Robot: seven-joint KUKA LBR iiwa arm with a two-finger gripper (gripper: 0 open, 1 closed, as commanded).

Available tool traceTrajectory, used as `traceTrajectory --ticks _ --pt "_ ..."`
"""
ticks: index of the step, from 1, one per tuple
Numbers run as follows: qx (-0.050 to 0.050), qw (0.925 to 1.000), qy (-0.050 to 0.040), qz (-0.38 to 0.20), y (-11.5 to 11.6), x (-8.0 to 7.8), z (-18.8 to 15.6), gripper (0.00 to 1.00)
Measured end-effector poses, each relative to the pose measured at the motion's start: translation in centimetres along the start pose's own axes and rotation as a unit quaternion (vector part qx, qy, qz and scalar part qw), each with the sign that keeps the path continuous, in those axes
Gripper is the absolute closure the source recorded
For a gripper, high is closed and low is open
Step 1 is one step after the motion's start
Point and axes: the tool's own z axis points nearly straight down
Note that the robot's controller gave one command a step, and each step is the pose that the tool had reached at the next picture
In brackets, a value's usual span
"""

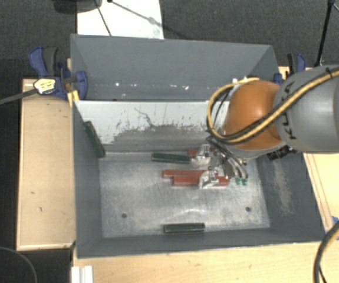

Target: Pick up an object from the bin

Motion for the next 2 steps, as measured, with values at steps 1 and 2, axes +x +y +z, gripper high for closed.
traceTrajectory --ticks 1,2 --pt "0.001 0.9999 0.0153 -0.005 -0.9 -0.5 -3.3 1.0" --pt "0.001 0.9995 0.0149 0.028 -0.7 -0.7 -14.3 1.0"
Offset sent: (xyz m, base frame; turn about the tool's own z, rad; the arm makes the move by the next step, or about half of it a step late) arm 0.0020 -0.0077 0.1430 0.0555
